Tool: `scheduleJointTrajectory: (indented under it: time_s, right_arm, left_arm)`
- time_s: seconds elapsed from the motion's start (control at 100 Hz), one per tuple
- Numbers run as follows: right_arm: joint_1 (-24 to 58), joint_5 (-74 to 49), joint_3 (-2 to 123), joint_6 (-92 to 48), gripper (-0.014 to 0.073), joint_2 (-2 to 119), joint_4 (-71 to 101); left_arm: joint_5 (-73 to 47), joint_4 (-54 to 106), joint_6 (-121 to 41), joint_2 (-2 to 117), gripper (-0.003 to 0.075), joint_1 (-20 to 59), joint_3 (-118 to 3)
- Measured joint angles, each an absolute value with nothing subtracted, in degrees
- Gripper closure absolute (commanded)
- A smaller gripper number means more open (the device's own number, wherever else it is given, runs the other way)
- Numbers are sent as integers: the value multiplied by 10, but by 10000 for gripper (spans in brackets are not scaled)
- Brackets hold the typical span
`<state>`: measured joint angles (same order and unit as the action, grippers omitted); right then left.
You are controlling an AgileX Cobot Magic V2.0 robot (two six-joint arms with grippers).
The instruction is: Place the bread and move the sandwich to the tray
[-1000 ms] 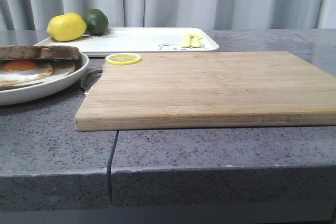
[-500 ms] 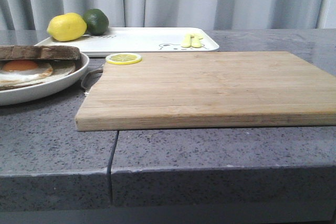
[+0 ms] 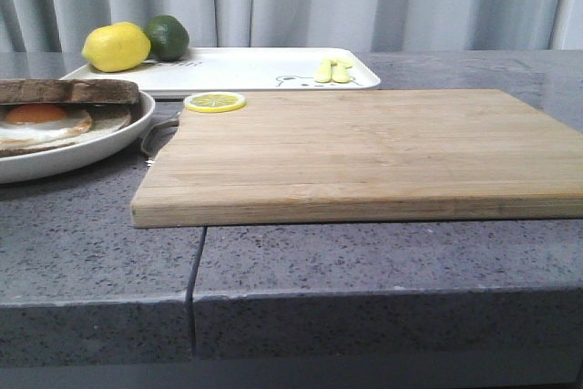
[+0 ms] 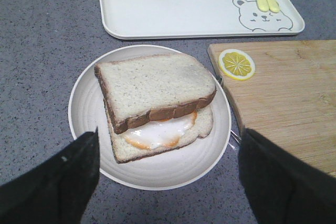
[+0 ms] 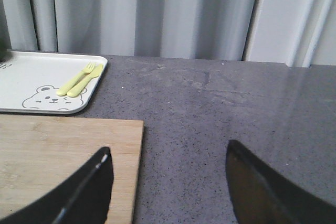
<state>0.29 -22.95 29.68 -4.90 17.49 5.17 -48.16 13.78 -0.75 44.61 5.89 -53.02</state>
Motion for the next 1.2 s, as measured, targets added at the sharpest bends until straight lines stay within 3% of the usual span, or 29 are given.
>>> scheduleJointTrajectory:
  time_s: [0.8, 1.2]
  right_arm:
    - [3, -228, 295, -49, 125, 175, 51]
    - [3, -228, 295, -49, 125, 175, 51]
  left_arm:
    - [-466, 91, 58, 455, 207, 58, -530]
    - [-457, 59, 96, 565, 207, -29, -531]
